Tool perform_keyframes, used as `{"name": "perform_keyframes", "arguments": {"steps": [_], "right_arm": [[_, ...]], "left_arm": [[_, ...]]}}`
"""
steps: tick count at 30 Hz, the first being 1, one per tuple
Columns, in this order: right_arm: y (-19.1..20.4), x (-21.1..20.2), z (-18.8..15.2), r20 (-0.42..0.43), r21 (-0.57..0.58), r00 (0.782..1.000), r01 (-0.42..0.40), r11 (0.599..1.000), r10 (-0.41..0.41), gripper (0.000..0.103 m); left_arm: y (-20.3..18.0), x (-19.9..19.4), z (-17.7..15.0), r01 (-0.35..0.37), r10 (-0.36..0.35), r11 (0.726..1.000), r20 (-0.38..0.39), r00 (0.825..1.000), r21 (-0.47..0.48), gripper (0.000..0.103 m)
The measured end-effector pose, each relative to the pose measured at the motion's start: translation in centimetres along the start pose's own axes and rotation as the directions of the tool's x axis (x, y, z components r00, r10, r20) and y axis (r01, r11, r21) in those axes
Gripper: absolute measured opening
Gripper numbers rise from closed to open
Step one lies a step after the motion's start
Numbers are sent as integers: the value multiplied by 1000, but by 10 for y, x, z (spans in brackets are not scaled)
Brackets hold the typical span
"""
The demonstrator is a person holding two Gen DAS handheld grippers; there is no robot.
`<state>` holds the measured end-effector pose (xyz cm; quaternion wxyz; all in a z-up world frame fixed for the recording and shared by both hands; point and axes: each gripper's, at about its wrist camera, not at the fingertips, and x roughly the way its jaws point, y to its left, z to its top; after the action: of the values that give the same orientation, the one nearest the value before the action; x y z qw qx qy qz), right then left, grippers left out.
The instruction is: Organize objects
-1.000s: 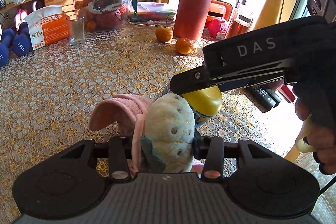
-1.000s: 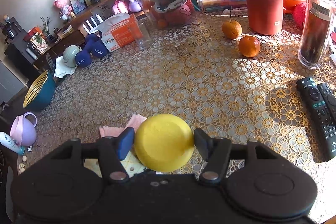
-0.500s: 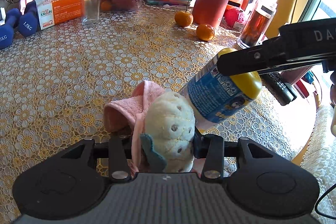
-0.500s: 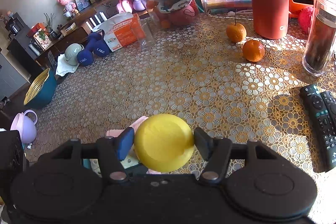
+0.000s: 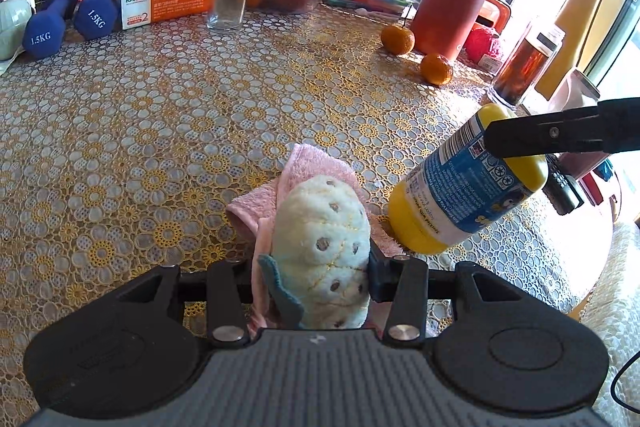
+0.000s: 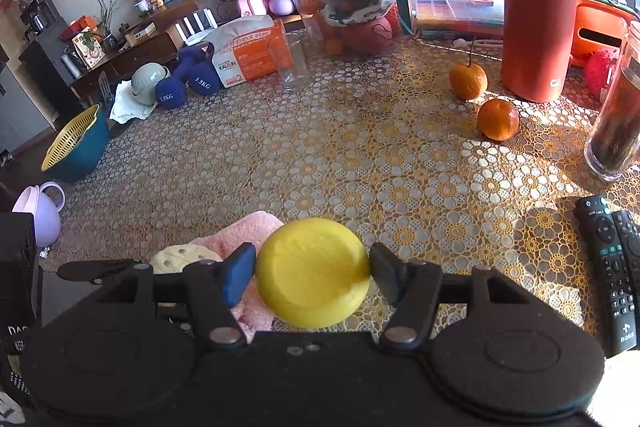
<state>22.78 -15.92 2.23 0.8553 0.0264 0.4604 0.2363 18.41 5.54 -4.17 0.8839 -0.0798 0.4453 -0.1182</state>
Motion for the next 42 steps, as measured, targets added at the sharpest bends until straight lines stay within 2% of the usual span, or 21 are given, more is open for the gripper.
{"name": "perform_keyframes", "arguments": {"steps": [4,9,17,19,21,32,35,38,42], "right_arm": [[4,2,2,0,-11,1000,10,1000,-10,63],[6,1,2,10,-27,1000,20,999,-20,64],[7,-16,0,70,-60,997,11,998,-6,72],[8,-23,-3,92,-78,996,7,997,0,72],[9,-30,-9,113,-95,994,3,995,8,74],[15,-66,-54,234,-215,969,-32,976,83,87],[16,-72,-69,266,-241,959,-33,970,99,89],[18,-78,-81,296,-259,949,-33,965,112,90],[18,-83,-93,321,-271,939,-32,962,122,91]], "left_arm": [[1,-3,0,-6,6,1000,8,1000,7,48],[-3,-9,1,-48,47,999,36,998,14,60],[-15,-30,1,-113,108,993,91,990,41,66],[-19,-37,-1,-125,120,991,106,987,47,70],[-25,-44,-4,-138,130,989,125,984,57,74],[-55,-76,-23,-177,154,979,192,969,106,79],[-61,-82,-30,-189,163,975,209,964,113,92],[-66,-89,-38,-187,157,975,227,961,117,100],[-71,-96,-49,-198,161,972,257,953,126,102]]}}
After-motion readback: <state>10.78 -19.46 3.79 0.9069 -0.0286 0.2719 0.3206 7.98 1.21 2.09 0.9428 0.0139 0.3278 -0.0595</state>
